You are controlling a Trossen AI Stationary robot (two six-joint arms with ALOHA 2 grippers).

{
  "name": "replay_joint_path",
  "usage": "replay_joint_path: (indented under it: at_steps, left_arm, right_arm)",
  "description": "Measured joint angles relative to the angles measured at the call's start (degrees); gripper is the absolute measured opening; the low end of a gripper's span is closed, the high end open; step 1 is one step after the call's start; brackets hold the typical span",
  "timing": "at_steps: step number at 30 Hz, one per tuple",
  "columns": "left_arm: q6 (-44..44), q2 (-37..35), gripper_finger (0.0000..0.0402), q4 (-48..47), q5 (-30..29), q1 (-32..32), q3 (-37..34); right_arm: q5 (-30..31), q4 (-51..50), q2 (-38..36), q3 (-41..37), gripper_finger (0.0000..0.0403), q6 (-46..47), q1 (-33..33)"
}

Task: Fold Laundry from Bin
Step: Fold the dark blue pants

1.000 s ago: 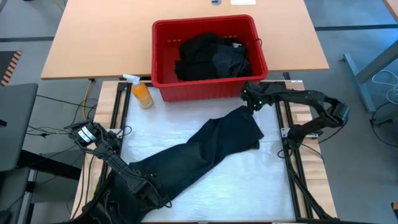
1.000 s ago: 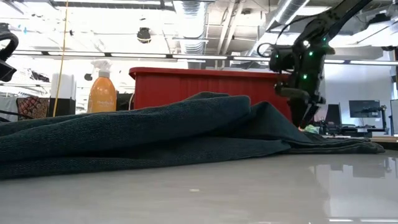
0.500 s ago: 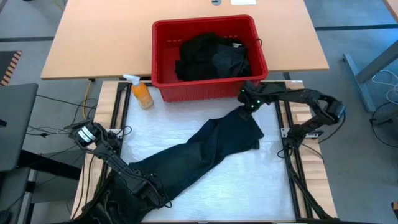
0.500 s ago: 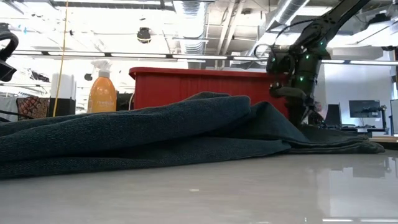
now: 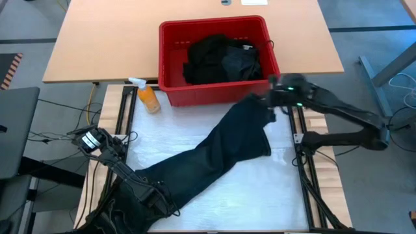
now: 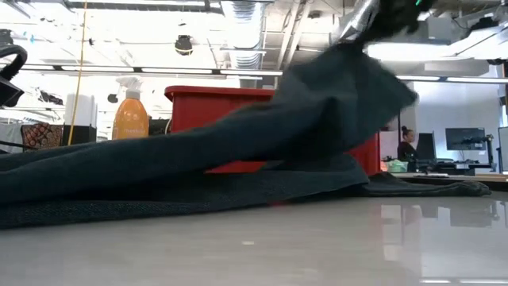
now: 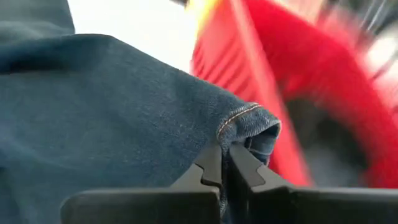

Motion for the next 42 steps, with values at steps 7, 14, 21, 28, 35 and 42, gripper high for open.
replay_joint_path:
  at_steps: [7, 14, 21, 28, 35, 42]
  left_arm:
    - [0.09, 0.0, 0.007, 1.01, -1.48, 0.29, 0.0]
    - [0.83, -0.02, 0.007, 1.07, -1.98, 0.29, 0.0]
    - [0.86, -0.02, 0.007, 1.05, -1.73, 0.29, 0.0]
    - [0.86, -0.02, 0.007, 1.05, -1.46, 0.31, 0.0]
    - [2.57, -0.02, 0.007, 1.03, -0.3, 0.35, 0.0]
    - [1.09, -0.02, 0.007, 0.96, 0.48, 0.0, 0.0]
  right_arm:
    - [1.52, -2.44, -10.63, -0.5, 0.0022, -6.39, 7.24]
    - [0.8, -19.17, -12.98, -9.16, 0.0029, 6.38, 13.48]
    - [-3.0, -22.61, -10.5, -15.94, 0.0043, 26.74, 20.57]
    - [-8.56, -19.71, -5.83, -15.76, 0.0054, 41.66, 31.78]
    - [-8.52, -20.6, -0.54, -15.76, 0.0056, 51.34, 39.24]
    - [-8.84, -23.66, 3.73, -14.91, 0.0081, 60.39, 39.99]
